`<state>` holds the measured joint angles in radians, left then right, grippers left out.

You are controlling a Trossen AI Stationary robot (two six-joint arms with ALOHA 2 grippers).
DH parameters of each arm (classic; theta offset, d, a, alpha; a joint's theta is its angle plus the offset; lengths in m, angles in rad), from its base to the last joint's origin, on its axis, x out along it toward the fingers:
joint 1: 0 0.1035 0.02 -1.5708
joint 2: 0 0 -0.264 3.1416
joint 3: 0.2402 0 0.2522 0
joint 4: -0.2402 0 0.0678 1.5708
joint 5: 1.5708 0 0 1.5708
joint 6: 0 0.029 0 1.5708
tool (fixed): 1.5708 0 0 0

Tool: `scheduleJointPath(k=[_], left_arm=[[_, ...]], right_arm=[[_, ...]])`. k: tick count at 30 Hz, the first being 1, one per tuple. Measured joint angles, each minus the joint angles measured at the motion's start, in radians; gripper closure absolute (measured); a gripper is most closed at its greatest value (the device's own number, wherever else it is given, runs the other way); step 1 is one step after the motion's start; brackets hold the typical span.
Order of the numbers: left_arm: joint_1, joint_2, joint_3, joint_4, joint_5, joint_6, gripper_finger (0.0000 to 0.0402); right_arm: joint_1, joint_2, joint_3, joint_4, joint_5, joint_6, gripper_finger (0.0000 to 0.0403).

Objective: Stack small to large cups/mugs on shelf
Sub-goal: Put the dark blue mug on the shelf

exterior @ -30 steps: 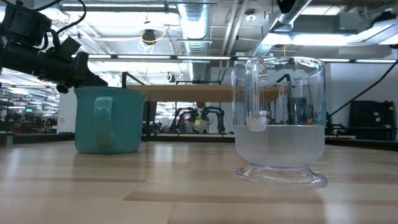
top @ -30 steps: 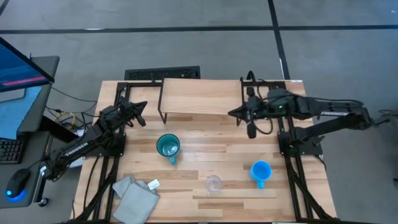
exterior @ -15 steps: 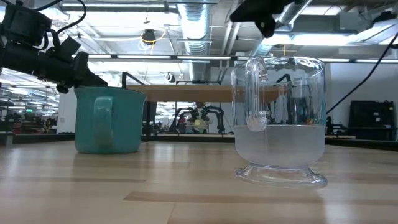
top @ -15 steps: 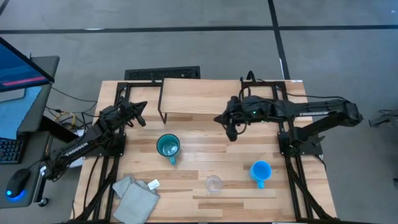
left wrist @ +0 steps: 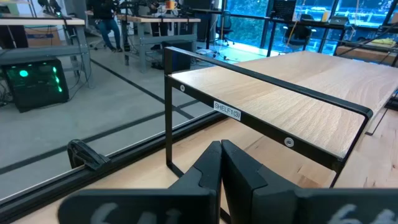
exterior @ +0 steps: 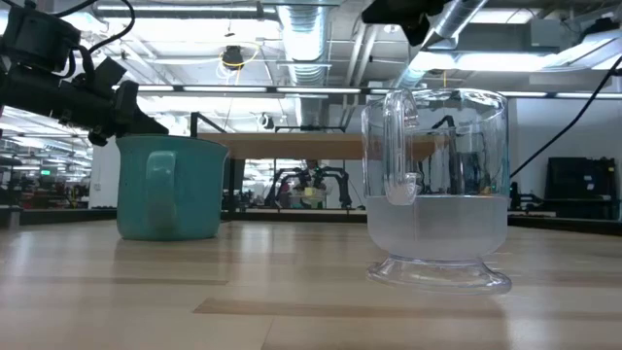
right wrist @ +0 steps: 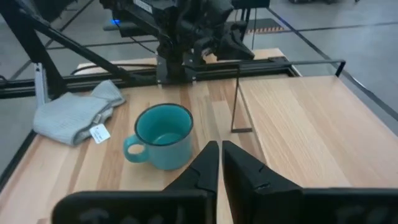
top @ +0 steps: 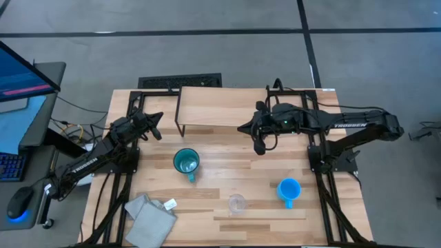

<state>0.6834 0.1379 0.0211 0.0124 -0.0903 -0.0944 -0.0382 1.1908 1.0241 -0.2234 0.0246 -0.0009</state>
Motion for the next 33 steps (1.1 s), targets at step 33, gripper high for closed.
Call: scheduleJointPath(k=[33], left_arm=[[0.000,-0.003,0.092,0.020,-0.006,0.056,0.0401]], right_arm=[[-0.050,-0.015,0.000,-0.039,0.001,0.019,0.0280]])
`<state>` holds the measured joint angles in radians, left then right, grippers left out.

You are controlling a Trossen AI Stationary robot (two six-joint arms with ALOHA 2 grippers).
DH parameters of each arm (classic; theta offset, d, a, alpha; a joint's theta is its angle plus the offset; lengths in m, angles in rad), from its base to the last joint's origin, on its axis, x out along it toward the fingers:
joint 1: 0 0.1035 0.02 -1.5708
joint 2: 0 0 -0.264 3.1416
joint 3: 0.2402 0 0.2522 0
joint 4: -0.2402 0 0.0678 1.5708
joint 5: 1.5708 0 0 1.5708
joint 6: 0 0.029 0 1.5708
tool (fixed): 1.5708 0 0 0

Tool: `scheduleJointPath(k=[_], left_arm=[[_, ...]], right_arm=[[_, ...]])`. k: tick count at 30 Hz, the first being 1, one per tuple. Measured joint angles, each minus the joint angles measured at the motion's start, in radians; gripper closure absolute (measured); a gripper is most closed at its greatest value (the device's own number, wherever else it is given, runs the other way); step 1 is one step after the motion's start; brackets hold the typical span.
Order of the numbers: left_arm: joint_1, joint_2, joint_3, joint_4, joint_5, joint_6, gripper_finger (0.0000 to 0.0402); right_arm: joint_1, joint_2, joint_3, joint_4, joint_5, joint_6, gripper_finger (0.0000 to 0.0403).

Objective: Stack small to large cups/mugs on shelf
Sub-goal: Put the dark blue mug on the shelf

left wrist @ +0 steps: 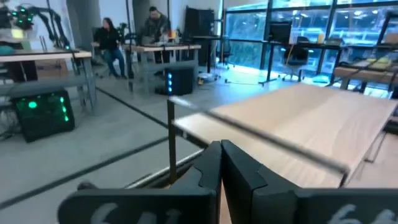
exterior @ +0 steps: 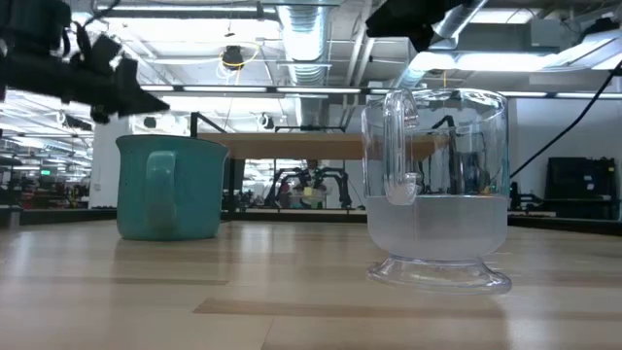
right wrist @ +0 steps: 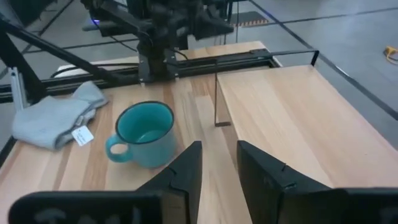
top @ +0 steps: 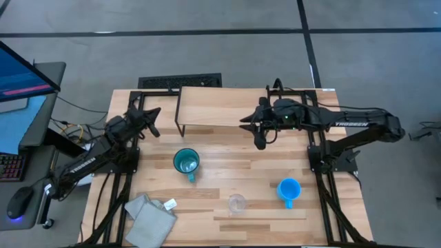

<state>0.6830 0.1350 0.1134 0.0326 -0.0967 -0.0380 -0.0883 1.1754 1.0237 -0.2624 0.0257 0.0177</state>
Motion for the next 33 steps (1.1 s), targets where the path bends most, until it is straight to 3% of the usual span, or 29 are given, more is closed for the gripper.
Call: scheduleJointPath(k=[6,10,18,23,33], left_arm=[[0.000,0.019,0.211,-0.231,0.086,0.003,0.0395],[0.000,0.047,0.315,-0.260,0.176,-0.030,0.0371],[0.000,0.135,0.404,-0.252,0.450,-0.196,0.0293],[-0.014,0.221,0.419,-0.252,0.561,-0.187,0.0264],[-0.171,0.371,0.422,-0.218,0.435,-0.132,0.0271]], right_arm=[[-0.017,-0.008,0.001,-0.090,0.000,-0.034,0.0280],[-0.050,-0.007,0.001,-0.139,0.001,-0.026,0.0281],[-0.102,-0.084,-0.002,-0.235,0.001,-0.027,0.0280],[-0.134,-0.190,-0.065,-0.171,0.000,-0.018,0.0280],[-0.122,-0.281,-0.216,-0.035,0.000,0.036,0.0280]])
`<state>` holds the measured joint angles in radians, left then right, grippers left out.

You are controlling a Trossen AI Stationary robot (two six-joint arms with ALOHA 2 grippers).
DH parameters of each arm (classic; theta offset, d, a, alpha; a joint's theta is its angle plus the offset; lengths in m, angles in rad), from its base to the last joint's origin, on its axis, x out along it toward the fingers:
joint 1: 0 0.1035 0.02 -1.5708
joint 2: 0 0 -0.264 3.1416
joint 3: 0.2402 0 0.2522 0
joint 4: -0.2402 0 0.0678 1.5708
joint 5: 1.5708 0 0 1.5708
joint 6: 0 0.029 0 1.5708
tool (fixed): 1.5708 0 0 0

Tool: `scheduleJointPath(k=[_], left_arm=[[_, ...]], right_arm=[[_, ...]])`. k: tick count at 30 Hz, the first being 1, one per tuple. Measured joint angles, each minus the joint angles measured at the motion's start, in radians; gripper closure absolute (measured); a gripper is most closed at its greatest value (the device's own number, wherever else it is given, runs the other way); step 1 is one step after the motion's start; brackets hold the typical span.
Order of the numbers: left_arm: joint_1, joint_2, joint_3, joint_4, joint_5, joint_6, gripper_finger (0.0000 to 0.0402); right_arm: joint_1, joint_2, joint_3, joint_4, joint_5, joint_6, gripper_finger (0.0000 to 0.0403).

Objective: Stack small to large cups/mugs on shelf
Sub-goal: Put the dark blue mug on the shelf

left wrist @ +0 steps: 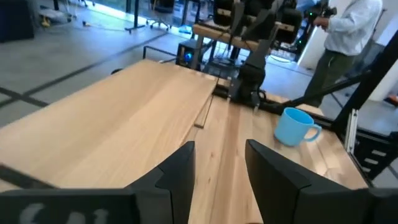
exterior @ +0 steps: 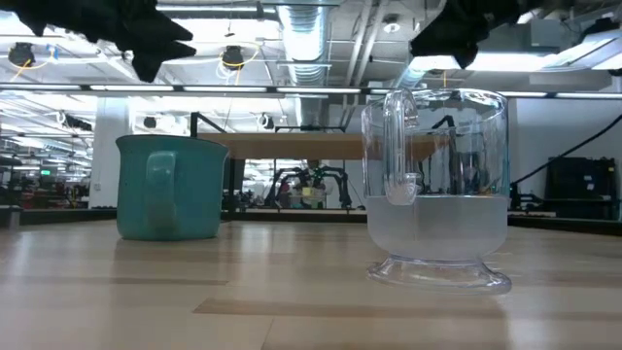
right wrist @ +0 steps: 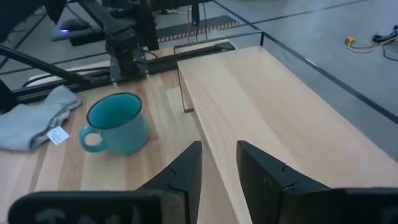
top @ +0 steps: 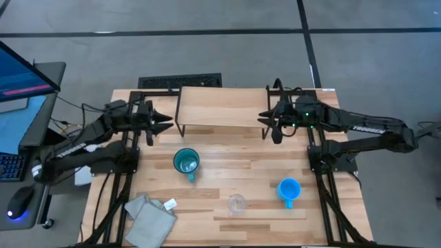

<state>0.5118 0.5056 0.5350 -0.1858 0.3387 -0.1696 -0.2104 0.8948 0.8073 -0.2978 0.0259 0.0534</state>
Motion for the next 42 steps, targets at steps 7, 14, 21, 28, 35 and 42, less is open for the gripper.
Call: scheduleJointPath(k=[7,14,21,28,35,42], left_arm=[[-0.214,0.038,0.001,0.108,-0.142,-0.004,0.0289],[-0.425,0.054,0.001,0.090,-0.349,0.049,0.0311],[-0.514,0.133,0.001,0.090,-0.429,0.018,0.0318],[-0.505,0.270,0.001,0.079,-0.453,0.040,0.0318],[-0.506,0.405,0.001,0.060,-0.412,0.059,0.0318],[-0.506,0.482,0.061,-0.053,-0.410,0.185,0.0318]], right_arm=[[-0.025,0.000,-0.031,0.018,0.002,0.006,0.0280],[-0.080,0.000,-0.031,0.052,0.002,-0.008,0.0280],[-0.108,0.001,-0.031,0.054,0.001,-0.026,0.0280],[-0.108,0.001,-0.031,0.053,0.001,-0.027,0.0280],[-0.104,0.001,-0.031,0.053,-0.001,-0.019,0.0280],[-0.104,0.001,-0.031,0.052,-0.001,-0.001,0.0280]])
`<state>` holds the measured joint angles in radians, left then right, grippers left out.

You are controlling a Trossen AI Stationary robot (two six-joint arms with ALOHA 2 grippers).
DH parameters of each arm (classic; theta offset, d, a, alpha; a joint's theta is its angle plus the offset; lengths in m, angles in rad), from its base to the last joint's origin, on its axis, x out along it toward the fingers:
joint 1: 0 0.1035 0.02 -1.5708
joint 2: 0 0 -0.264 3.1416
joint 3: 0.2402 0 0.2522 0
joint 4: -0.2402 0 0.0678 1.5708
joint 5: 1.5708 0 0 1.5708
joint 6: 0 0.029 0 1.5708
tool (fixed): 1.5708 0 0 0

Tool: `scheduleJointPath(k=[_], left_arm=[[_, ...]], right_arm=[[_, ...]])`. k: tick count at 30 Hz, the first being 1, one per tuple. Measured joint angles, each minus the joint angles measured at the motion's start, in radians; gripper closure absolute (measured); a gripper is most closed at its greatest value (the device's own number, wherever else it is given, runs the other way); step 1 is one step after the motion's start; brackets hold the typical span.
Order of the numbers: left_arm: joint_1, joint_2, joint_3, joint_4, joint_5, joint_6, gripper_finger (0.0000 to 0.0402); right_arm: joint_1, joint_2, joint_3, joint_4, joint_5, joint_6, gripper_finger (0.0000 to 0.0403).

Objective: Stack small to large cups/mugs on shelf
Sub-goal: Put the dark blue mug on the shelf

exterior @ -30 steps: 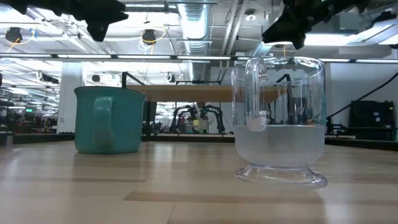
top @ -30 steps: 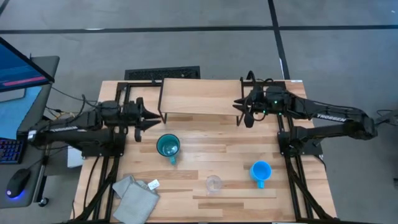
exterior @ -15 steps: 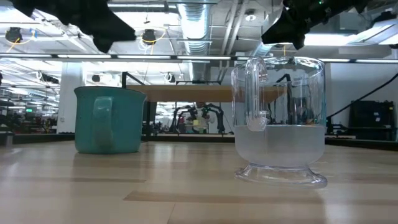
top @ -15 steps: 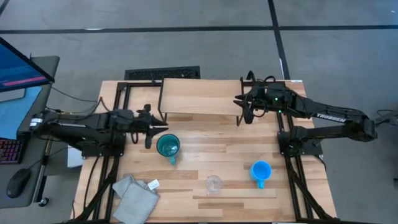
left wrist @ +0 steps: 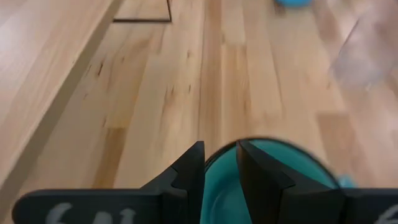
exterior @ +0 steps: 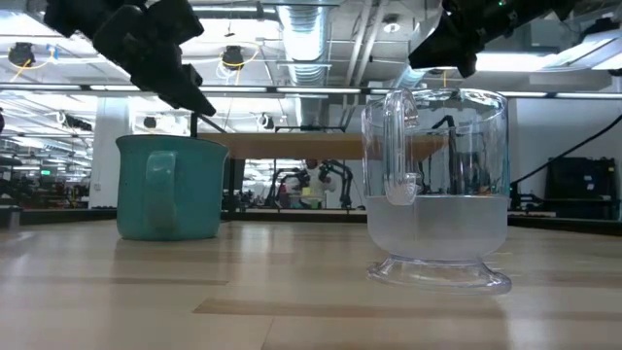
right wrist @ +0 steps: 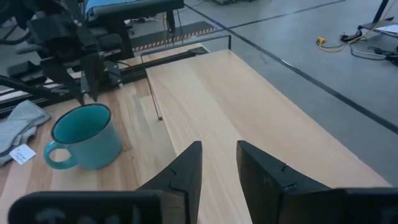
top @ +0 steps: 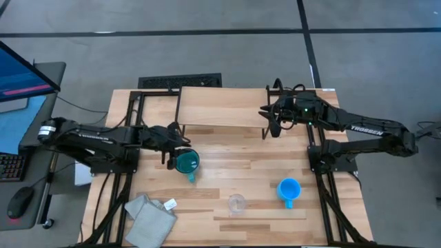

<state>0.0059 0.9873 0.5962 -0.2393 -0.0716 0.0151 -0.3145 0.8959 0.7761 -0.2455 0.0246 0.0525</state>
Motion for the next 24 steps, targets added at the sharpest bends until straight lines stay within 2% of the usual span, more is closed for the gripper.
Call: scheduleJointPath(k=[6,9,14,19,24], left_arm=[[0.000,0.072,0.090,-0.212,-0.048,0.062,0.0318],[0.000,0.116,0.129,-0.280,-0.083,0.045,0.0318],[0.000,0.153,0.171,-0.286,-0.120,-0.007,0.0318],[0.000,0.160,0.193,-0.293,-0.072,-0.020,0.0318],[0.000,0.160,0.193,-0.289,-0.070,-0.010,0.0318]], right_arm=[[0.000,0.000,0.000,0.000,-0.001,0.000,0.0280],[0.000,0.000,0.000,0.000,-0.001,0.000,0.0280],[0.000,0.000,0.000,0.000,-0.001,-0.007,0.0280],[0.000,0.000,0.000,-0.001,-0.001,-0.008,0.0281],[0.000,0.000,0.000,-0.001,0.000,-0.008,0.0281]])
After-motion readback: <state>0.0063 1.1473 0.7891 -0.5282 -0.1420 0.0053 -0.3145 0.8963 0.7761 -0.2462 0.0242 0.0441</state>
